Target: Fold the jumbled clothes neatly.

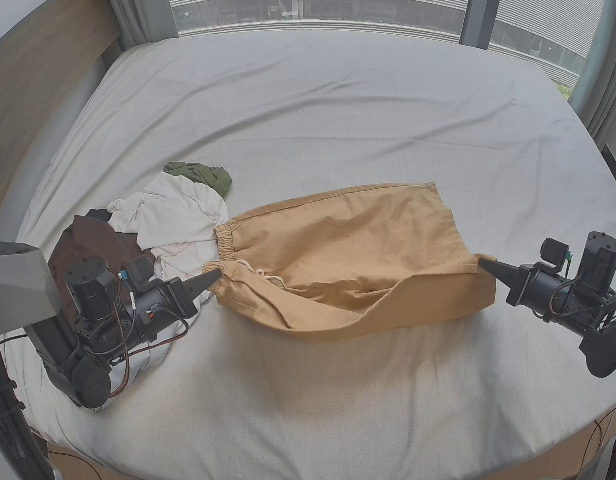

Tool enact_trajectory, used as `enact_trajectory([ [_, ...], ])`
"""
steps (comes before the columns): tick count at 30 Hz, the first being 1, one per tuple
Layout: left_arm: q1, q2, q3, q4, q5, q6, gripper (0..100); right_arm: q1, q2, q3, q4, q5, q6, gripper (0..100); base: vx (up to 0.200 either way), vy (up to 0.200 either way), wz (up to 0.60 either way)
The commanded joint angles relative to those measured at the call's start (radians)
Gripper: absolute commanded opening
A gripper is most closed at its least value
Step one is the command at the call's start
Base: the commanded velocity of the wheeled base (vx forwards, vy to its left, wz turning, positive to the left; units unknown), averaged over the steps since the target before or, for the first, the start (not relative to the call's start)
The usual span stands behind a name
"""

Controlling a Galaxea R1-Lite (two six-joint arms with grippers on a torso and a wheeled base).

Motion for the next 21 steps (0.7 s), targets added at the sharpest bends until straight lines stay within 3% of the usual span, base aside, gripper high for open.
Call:
enact_trajectory([
  [1,0.001,0.004,-0.026,-0.002,0.013,-0.011,0,0.001,0.007,-0.062,0.006,-0.007,0.015,0,0.000,0.000,0.00],
  [14,0.004,0.009,-0.041,-0.002,0.020,-0.014,0,-0.019,0.073,-0.266,0.075,-0.006,0.049,0,0.000,0.000,0.00],
  [21,0.004,0.021,-0.107,-0.001,0.094,-0.039,0,-0.024,0.122,-0.349,0.093,-0.006,0.050,0,0.000,0.000,0.00],
])
